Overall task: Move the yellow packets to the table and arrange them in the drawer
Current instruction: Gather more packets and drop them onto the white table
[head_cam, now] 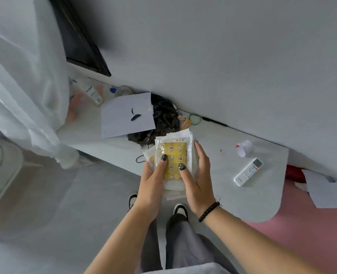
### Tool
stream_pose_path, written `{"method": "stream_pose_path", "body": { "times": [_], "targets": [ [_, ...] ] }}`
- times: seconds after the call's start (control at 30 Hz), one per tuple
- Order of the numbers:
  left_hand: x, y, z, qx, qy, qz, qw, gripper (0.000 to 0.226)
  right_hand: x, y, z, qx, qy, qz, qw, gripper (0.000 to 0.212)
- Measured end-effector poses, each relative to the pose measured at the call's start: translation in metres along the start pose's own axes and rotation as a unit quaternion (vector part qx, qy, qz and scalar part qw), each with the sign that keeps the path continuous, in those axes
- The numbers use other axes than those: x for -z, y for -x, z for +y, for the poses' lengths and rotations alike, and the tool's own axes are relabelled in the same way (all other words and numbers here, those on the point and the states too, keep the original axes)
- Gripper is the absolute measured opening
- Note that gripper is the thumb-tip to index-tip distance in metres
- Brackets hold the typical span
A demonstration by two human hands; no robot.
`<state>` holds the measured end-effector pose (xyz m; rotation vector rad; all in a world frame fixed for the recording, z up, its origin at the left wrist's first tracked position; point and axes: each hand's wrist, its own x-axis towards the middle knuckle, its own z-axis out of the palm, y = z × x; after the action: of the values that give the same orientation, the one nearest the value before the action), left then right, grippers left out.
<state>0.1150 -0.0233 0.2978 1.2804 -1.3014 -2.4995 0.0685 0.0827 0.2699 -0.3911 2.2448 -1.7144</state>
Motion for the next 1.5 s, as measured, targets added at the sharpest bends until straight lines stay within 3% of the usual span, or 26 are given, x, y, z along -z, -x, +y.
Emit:
{"method": "stream_pose_path", "body": {
  "times": [0.27,0.7,1.17,1.3,1.5],
  "targets": [
    [0.103,0.048,0.021,-0.051,0.082,0.1,0.99,0.021,-0.093,0.036,-0.037,0.04,0.0,-0.146,0.989,0.061],
    [0.374,0.143,0.068,-0.126,0.125,0.226,0.958,0.021,-0.351,0.153,-0.103,0.057,-0.021,-0.299,0.952,0.063],
    [0.622,0.208,0.126,-0.181,0.213,0.38,0.882,0.023,-0.61,0.239,-0.171,0.074,-0.022,-0.462,0.883,0.065],
    [0.675,0.2,0.146,-0.173,0.228,0.407,0.867,0.035,-0.674,0.238,-0.176,0.069,-0.016,-0.493,0.867,0.067],
    [0.74,0.195,0.166,-0.155,0.271,0.442,0.841,0.022,-0.75,0.243,-0.191,0.06,0.03,-0.546,0.835,0.067]
  ]
}}
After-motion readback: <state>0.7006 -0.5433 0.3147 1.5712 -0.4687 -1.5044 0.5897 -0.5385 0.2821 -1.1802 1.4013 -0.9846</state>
